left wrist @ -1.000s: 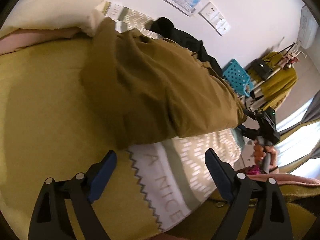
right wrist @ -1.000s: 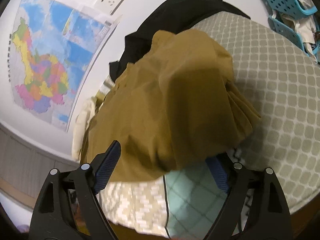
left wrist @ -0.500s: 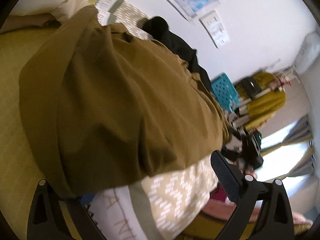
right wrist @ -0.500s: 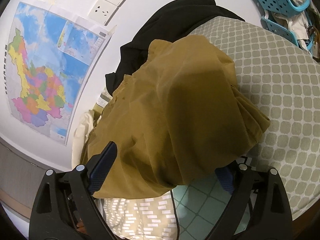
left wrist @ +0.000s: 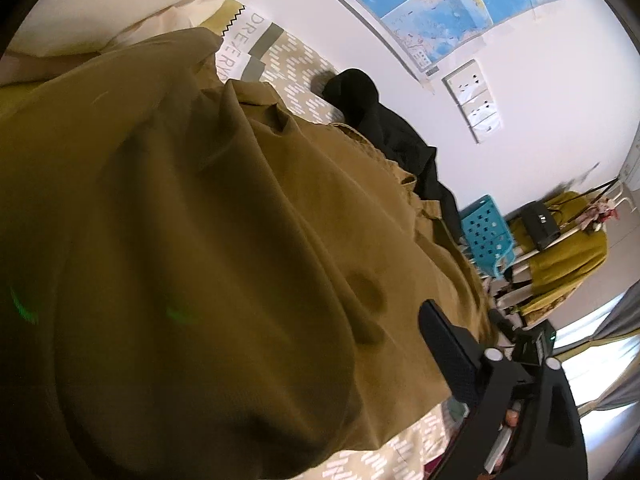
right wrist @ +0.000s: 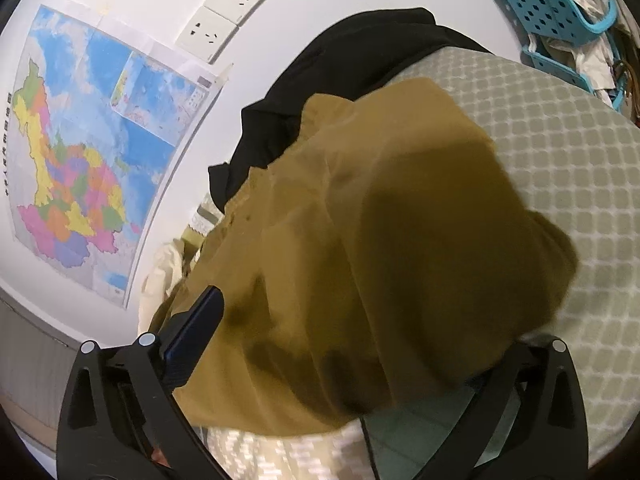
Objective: Fold large clothes
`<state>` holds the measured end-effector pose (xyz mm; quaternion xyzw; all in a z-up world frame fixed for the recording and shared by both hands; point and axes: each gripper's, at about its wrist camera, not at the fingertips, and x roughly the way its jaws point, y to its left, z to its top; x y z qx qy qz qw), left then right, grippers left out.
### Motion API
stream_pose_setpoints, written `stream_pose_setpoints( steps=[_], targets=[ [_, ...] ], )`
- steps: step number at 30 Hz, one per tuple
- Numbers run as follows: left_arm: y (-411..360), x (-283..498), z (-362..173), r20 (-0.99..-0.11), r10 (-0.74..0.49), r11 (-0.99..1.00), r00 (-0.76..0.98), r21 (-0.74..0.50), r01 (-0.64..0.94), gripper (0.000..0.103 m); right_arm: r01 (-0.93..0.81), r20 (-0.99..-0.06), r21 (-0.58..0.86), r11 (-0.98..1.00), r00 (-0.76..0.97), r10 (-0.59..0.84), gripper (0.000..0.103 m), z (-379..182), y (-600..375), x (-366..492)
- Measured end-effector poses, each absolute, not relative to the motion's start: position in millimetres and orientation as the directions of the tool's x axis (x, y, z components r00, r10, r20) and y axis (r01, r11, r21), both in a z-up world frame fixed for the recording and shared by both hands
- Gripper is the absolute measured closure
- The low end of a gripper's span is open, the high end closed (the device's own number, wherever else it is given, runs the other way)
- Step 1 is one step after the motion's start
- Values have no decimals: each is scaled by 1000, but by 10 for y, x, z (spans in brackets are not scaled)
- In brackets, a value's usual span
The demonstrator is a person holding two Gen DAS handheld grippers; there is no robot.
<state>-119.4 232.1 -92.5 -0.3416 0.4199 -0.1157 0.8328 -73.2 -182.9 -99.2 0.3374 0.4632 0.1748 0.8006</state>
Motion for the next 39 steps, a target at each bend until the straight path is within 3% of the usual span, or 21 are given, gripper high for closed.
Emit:
stream_pose_setpoints(
  steps=[3,5,8,10,13,17,18,20,23,27,35,39],
  targets=[
    [2313,-1173,-909,-661,-435,775,611,-621,-120,27,13,-613,703,711,518,596,5,-994,-1741,-677],
    [2312,-1150,-907,-699,-385,813,603,-566,-138,42,-8,-604,704,710,519,604,7,-991,-1706,-635],
    [2261,-1088,-885,-728,-351,852,589,-509,-121,40,-11,-602,710,704,510,615,13,-1024,-1704,-579],
    [2273,-1068,-896,-708,-388,832,590,-544,-106,25,-9,-600,712,702,510,616,13,-1031,-1702,-557],
    [2287,-1061,-910,-684,-408,808,605,-579,-110,19,-5,-602,713,701,509,615,13,-1030,-1688,-532],
    [2272,-1081,-903,-692,-389,826,608,-554,-103,22,-23,-613,693,721,508,605,13,-1024,-1624,-514],
    [2273,-1091,-898,-704,-370,835,606,-538,-116,24,-33,-622,677,735,508,596,17,-1022,-1602,-507],
    [2269,-1099,-888,-725,-334,856,603,-501,-128,36,-35,-634,660,751,511,581,39,-1043,-1625,-505],
    [2301,-1117,-883,-729,-323,858,603,-494,-138,43,-41,-625,673,739,503,597,47,-1070,-1684,-506],
    [2319,-1132,-886,-729,-317,859,606,-492,-142,44,-43,-614,692,721,491,618,44,-1090,-1714,-486],
    [2307,-1140,-894,-706,-339,841,622,-524,-136,34,-67,-588,701,710,510,628,20,-1052,-1601,-473],
    [2310,-1132,-892,-709,-337,844,619,-519,-135,33,-70,-611,676,733,503,611,23,-1043,-1553,-448]
  ],
)
